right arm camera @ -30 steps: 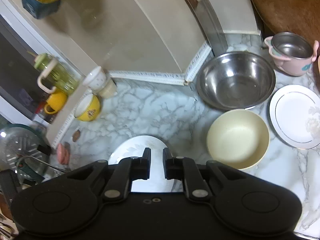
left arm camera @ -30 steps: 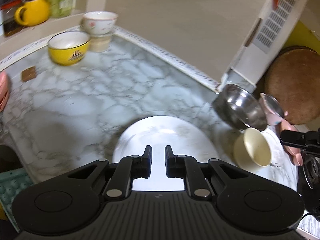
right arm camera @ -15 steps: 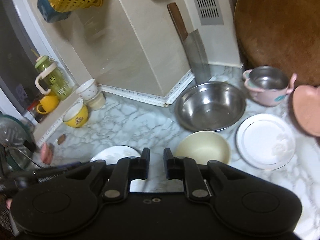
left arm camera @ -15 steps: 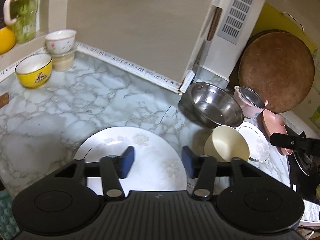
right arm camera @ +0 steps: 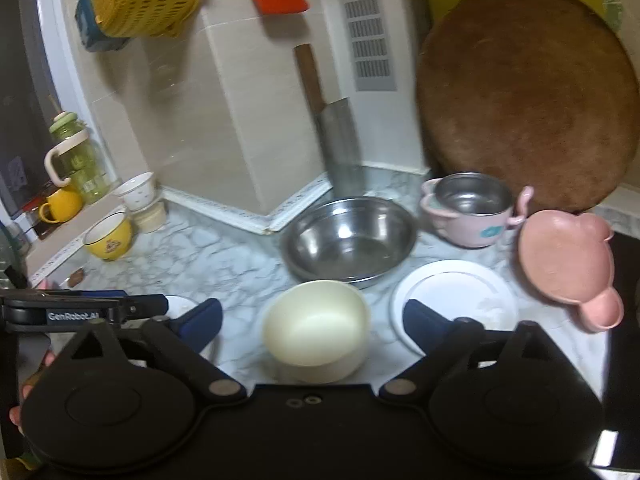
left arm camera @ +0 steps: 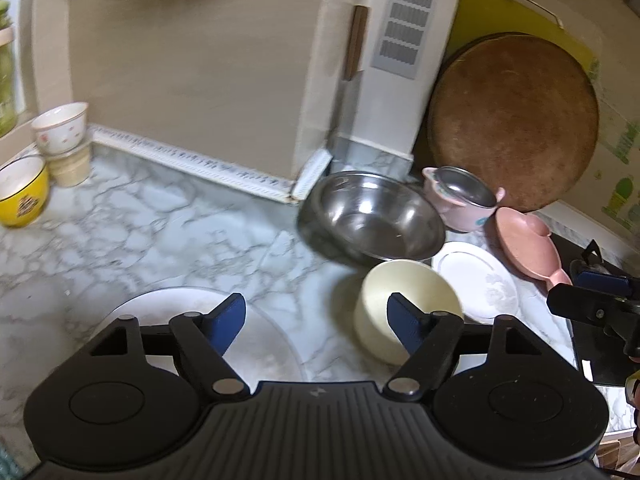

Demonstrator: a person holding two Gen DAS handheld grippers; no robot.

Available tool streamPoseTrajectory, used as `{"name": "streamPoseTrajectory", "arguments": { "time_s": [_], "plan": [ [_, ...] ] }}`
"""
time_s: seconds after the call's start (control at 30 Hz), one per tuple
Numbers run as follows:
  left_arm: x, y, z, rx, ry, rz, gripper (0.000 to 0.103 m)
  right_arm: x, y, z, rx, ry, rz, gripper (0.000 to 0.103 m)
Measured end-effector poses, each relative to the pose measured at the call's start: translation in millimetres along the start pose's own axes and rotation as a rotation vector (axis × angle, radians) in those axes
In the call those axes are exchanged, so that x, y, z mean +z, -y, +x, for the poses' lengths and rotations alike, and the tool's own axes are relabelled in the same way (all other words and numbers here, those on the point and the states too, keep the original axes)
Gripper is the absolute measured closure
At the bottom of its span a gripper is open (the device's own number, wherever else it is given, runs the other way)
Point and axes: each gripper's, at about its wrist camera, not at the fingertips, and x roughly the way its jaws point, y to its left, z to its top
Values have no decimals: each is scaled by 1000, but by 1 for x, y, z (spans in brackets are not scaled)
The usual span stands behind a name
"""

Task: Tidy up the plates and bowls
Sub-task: 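Move both grippers to the small white plate beside the pink pot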

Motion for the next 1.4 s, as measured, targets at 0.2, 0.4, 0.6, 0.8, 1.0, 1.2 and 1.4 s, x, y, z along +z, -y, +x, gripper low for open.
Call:
{"name": "streamPoseTrajectory", "arguments": {
  "time_s": [0.2, 0.4, 0.6, 0.8, 1.0, 1.2, 1.4],
  "plan": [
    [2, 27, 15, -17, 13, 54, 24, -4, 24, -3, -77, -4, -22, 0],
    [4, 56, 36, -48, -28, 77, 24, -6, 50, 1, -131, -17, -16, 0],
    [14, 96, 65, -104, -98, 100, 24, -3, 83, 14, -180, -68, -20, 1],
    [41, 135, 106, -137, -212, 80, 24, 7, 129, 35, -173, -156, 88, 3],
    [61, 163, 135, -159, -318, -18, 24, 23, 168, 53, -150, -223, 180, 4],
    [67, 173, 166, -186, -407, -53, 25, 20, 195, 71, -106, -292, 295, 12],
    [67, 175, 184, -192, -439, -52, 27, 7, 209, 91, -54, -339, 382, 22]
  ]
}}
